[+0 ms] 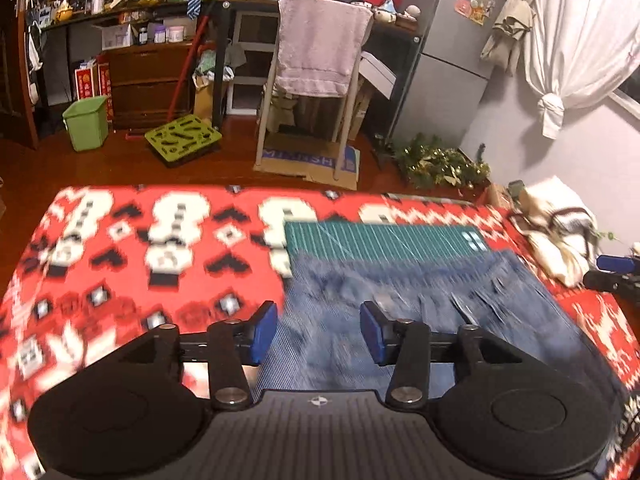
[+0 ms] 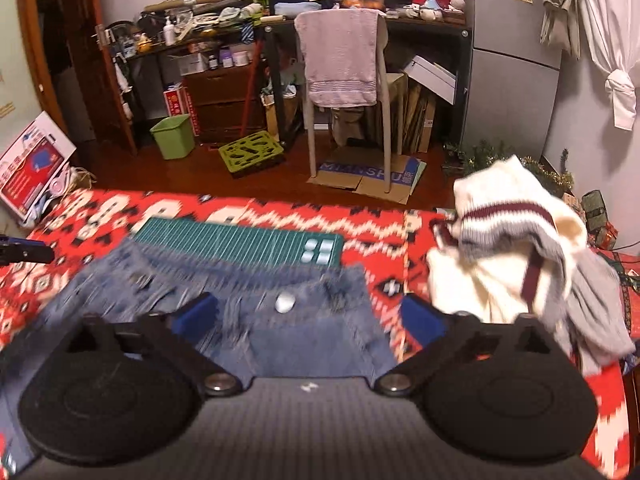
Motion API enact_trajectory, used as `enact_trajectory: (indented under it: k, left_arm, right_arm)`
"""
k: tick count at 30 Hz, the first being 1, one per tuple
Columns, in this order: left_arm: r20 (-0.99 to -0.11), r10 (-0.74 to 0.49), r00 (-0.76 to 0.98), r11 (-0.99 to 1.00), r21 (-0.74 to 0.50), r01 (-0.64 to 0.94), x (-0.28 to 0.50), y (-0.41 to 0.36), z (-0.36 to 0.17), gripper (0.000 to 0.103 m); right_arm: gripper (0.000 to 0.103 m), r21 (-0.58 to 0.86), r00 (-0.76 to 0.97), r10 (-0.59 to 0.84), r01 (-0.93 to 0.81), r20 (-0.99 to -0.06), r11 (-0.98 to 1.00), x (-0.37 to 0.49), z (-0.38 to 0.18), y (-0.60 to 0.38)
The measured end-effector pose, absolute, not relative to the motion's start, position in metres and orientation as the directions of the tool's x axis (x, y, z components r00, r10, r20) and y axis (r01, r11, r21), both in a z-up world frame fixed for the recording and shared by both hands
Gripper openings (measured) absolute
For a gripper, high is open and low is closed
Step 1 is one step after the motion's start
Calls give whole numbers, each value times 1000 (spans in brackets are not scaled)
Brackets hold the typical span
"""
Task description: Fold clothes
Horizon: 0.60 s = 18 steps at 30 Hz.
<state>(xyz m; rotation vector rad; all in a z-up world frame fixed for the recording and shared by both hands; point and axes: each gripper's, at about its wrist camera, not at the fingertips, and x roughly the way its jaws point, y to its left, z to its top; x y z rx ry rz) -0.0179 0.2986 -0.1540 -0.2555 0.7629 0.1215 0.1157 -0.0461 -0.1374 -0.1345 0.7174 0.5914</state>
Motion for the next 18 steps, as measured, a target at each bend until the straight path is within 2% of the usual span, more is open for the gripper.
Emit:
enact_trajectory:
  k: [3,5,12,14,18]
  left_arm:
    - [-717,-12,697,965,-190,-179,-38,279,-161,55]
    - [-732,0,681,967,-174,-186,-49,264,-171,62]
    - [-779,19,626,954,-174,-245,-70,226,-211,67]
    - [-783,60,619,964,-116,-239,-70,216,-214,78]
    - [-806,98,584,967,-60,-246,-61,208,-220,92]
  right_arm:
    - [103,81,594,452,-545,-666,835,83,-147,-55]
    - [103,91,586,449,-537,-674,839,64,-156,-58]
    - [103,89,571,376,-465,-730,881,26,-197,-55]
    - [103,63,573,338,-445,-747,894,24,-209,-52]
    - [103,34,566,286,-414,-773,910,27,-226,-49]
